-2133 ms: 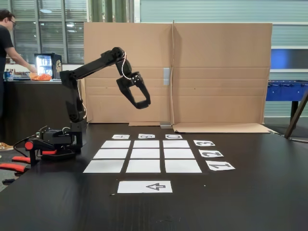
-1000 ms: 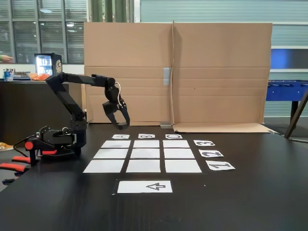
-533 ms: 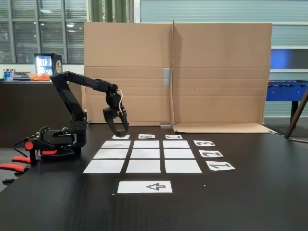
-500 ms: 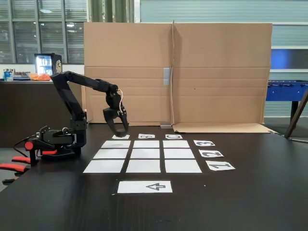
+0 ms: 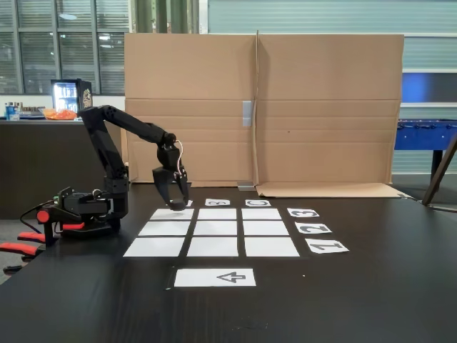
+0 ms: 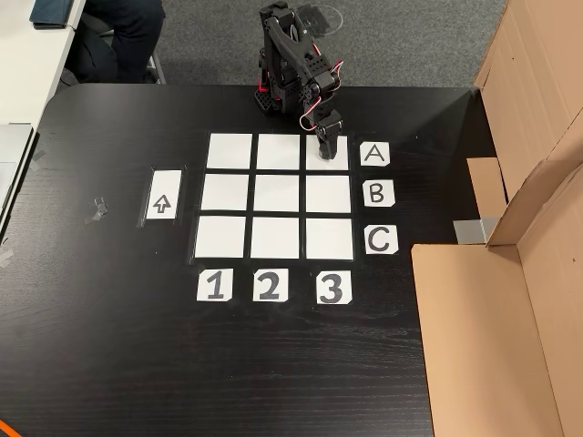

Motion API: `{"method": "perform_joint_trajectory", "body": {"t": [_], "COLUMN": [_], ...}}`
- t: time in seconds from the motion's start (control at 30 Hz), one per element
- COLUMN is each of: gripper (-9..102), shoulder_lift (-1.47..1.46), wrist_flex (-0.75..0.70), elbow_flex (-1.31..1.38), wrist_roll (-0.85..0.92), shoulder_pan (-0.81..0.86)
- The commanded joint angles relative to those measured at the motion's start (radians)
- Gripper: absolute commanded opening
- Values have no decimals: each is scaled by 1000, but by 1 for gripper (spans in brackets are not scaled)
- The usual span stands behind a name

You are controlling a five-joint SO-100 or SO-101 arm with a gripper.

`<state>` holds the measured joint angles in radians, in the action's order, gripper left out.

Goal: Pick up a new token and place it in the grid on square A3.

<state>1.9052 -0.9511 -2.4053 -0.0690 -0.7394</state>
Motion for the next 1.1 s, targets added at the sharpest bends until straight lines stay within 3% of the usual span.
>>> {"method": "perform_joint_trajectory", "body": {"t": [0.0,1.07], "gripper": [-1,2], "shoulder_lift": [49,284], "wrist_flex": [31,84], "elbow_flex": [-18,-184], "wrist_roll": [-8,-9], "shoulder_pan": [-14,-46]}}
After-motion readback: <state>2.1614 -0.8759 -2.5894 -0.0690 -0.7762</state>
